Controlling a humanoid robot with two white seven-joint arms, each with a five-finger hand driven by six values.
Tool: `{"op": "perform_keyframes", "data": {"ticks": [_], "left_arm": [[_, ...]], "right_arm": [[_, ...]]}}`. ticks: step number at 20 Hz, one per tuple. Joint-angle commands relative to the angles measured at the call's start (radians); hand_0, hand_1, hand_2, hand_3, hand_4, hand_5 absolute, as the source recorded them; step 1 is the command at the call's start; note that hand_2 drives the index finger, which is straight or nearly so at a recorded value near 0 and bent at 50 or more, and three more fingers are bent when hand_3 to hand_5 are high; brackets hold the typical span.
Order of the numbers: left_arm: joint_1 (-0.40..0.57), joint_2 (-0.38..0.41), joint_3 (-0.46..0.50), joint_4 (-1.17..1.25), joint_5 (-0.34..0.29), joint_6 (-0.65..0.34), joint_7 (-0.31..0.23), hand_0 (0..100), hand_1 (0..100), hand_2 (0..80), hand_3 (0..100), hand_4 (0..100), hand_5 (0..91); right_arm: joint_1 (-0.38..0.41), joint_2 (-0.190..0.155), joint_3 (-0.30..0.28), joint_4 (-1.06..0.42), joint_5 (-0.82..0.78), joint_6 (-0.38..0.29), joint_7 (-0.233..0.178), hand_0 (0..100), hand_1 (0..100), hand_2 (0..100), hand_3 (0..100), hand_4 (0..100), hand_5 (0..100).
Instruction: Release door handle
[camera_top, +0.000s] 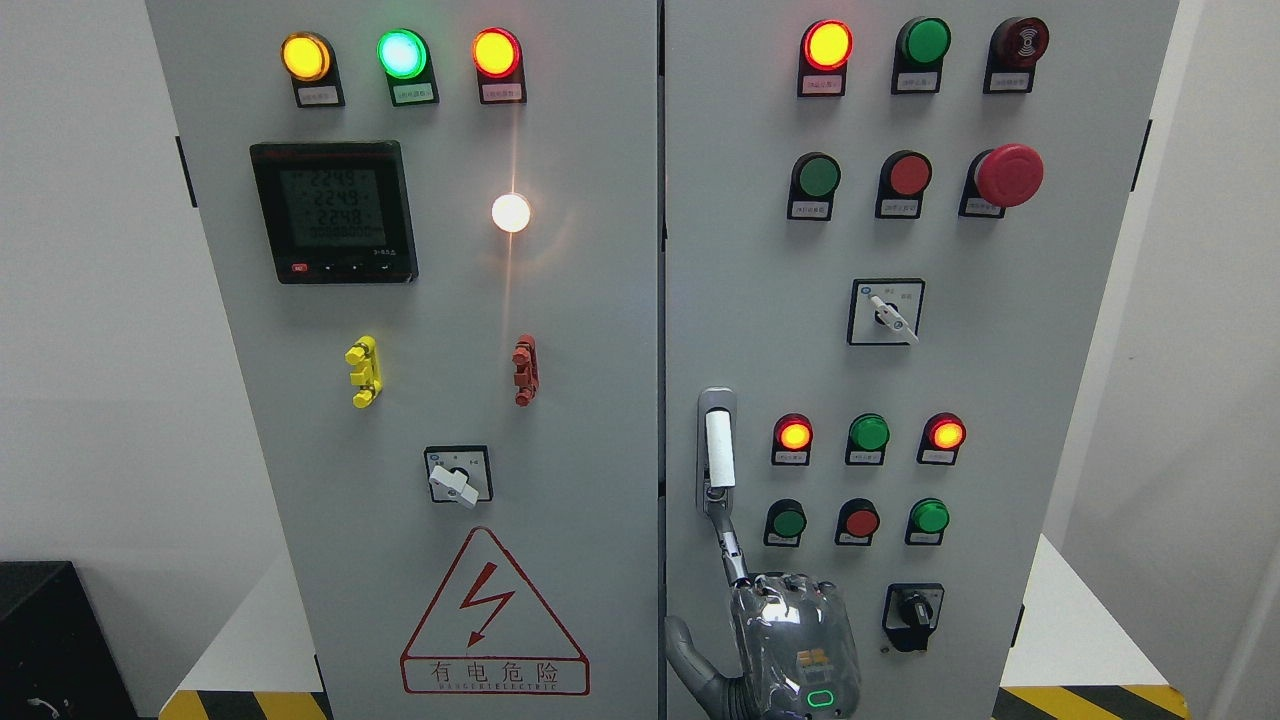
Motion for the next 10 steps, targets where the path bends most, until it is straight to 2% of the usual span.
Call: {"op": "perform_keyframes", "data": {"ticks": [1,10], "left_arm": [[-0.026,0.0,0.0,0.029,0.001,0.0,0.0,12,56,0.0,0,0,0.0],[-0.026,0.0,0.0,0.029,0.0,0.0,0.0,12,56,0.0,0,0,0.0]], "right_arm": [[0.001,0.0,0.0,0.001,0.0,0.0,-0.006,38,24,3,100,100,100],[0.001,-0.003,0.0,-0.01,-0.003,-0.004,-0.008,38,24,3,100,100,100]]}}
